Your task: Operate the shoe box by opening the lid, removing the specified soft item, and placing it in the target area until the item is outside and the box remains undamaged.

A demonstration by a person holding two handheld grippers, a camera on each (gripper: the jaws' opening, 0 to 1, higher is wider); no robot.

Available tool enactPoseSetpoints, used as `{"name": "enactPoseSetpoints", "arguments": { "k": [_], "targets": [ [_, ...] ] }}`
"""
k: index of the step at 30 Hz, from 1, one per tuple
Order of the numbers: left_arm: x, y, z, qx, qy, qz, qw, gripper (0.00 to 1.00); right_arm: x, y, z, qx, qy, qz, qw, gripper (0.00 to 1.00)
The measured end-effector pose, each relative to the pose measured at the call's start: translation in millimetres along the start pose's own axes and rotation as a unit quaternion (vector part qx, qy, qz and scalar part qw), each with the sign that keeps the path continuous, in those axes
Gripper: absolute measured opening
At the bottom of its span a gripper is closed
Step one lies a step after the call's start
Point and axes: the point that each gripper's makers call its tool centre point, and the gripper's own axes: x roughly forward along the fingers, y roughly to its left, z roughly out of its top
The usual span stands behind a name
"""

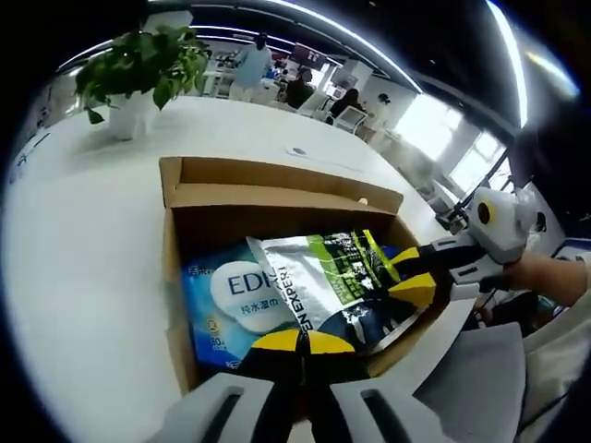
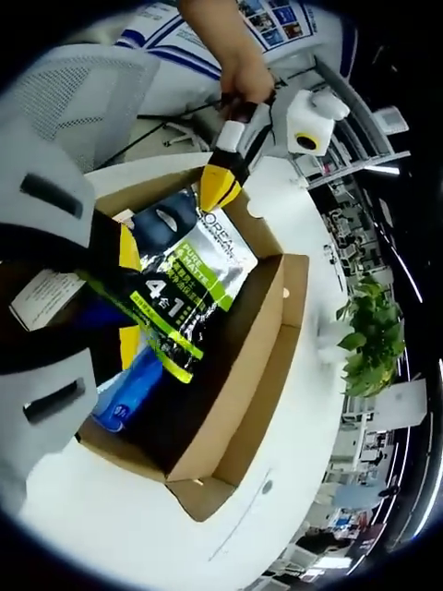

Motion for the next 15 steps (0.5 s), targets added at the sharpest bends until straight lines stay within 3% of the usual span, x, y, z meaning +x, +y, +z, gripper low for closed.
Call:
{"name": "enactPoseSetpoints", "arguments": {
  "k": [3,7,15],
  "targets": [
    [-0.1,-0.5,0.5,0.007,0.004,0.005,1.0,0.0,-1.0,-0.2,1.7,-0.001,-0.004,-0.004,1.0,0.16],
    [-3.3,-2.4,1.9,0.01,0.003,0.006,0.9999,0.0,-7.2,-4.0,4.3,-0.019,-0.011,-0.013,0.9997,0.07],
    [-6.4,-12.8,10.0,0.023,-0.003,0.006,0.9997,0.0,-19.6,-8.1,17.0,-0.009,-0.036,-0.02,0.9991,0.04]
  ]
}}
